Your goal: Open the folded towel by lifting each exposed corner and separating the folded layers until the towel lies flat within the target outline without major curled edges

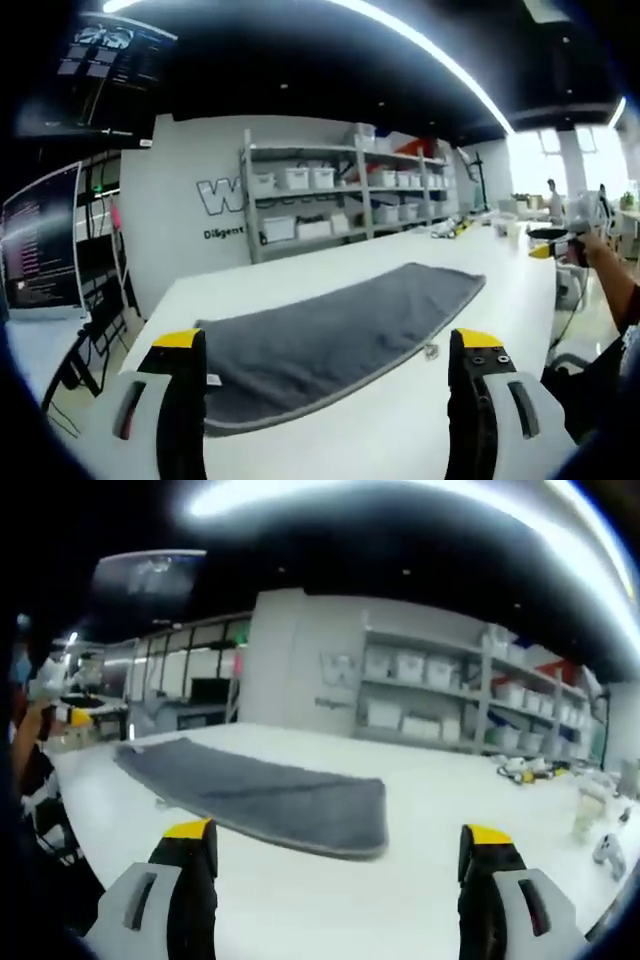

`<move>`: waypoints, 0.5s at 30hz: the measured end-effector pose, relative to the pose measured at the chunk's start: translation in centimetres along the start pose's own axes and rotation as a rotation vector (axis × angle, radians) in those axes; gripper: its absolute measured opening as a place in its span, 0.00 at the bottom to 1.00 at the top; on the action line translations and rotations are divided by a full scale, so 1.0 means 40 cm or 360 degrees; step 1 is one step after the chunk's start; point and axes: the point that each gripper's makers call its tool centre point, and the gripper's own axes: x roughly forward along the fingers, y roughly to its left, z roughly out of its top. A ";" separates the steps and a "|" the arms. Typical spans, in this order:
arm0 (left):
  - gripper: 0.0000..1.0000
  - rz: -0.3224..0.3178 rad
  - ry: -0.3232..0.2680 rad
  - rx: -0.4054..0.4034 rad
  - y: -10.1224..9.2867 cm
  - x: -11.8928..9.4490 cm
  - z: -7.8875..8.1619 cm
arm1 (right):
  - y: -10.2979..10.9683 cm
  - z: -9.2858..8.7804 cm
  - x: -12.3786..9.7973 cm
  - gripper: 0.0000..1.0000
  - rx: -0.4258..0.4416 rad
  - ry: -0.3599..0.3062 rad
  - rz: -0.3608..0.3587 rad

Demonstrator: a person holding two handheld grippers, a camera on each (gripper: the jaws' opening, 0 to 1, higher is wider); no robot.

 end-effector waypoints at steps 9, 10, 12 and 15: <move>1.00 0.0006 -0.0023 -0.0011 -0.011 -0.022 -0.012 | -0.013 -0.035 -0.007 1.00 -0.0002 0.0029 -0.0011; 1.00 0.0002 -0.0024 -0.0011 -0.014 -0.023 -0.012 | -0.016 -0.038 -0.007 1.00 0.0003 0.0032 -0.0016; 1.00 -0.0004 -0.0021 0.0000 -0.018 -0.022 -0.012 | -0.023 -0.044 -0.006 1.00 0.0017 0.0036 -0.0017; 1.00 -0.0009 -0.0017 0.0008 -0.020 -0.014 -0.008 | -0.031 -0.048 -0.002 1.00 0.0026 0.0036 -0.0024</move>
